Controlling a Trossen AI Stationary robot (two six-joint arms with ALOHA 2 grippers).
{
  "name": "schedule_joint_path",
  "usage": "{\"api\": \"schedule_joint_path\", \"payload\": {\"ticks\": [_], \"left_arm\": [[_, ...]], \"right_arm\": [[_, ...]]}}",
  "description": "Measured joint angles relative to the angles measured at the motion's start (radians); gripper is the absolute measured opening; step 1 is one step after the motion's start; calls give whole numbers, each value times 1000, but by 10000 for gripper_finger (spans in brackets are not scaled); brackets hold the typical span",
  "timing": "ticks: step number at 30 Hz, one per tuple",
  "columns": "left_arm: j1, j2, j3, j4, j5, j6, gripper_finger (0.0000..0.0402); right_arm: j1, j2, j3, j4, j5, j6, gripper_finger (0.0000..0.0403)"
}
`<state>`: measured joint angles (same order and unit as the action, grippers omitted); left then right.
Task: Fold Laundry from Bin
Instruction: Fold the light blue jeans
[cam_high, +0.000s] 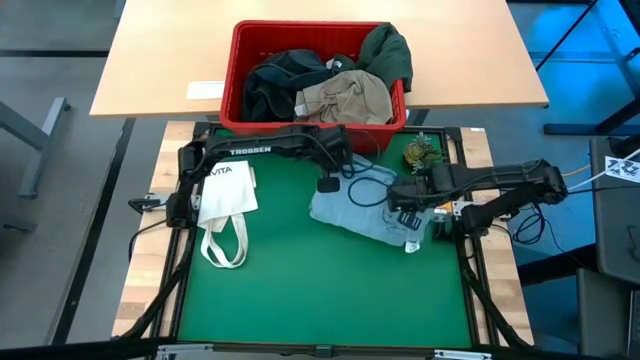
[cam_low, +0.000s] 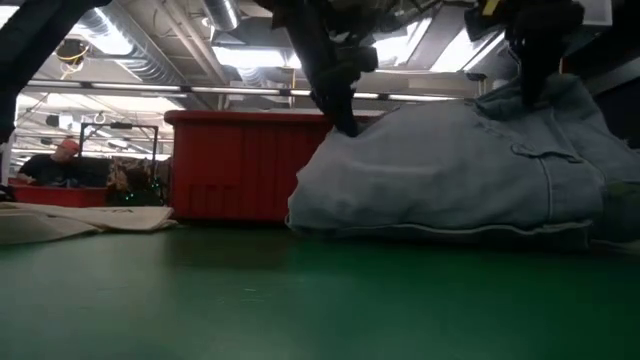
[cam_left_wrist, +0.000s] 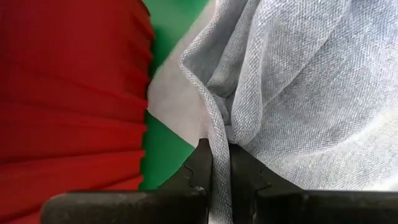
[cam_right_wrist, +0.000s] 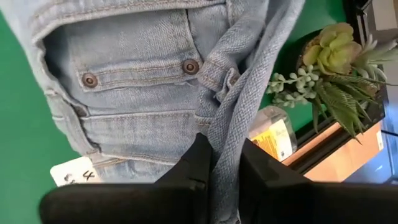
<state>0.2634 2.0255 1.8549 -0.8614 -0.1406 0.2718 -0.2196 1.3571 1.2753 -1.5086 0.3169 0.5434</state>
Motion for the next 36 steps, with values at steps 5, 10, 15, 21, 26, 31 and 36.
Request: {"api": "schedule_joint_path", "payload": {"ticks": [5, 10, 15, 21, 26, 31, 36], "left_arm": [[3, 20, -5, 17, 5, 32, 21], [10, 50, -6, 81, -2, 88, 21], [15, 94, -6, 138, -28, 90, 32], [18, 123, -6, 157, -79, 90, 71], [18, 132, -6, 162, -97, 78, 109], [18, 132, -6, 164, -112, 75, 145], [11, 132, -6, 164, -114, 72, 175]], "right_arm": [[-30, -1, -117, 62, -18, -2, 40], [-32, 0, -259, 164, -13, -3, 40], [-32, -1, -343, 218, -4, -4, 40], [-30, 0, -371, 259, 29, -2, 40], [-30, 0, -370, 279, 21, -5, 40], [-30, 0, -370, 280, 12, -6, 67], [-30, 0, -370, 281, 14, -6, 136]]}}
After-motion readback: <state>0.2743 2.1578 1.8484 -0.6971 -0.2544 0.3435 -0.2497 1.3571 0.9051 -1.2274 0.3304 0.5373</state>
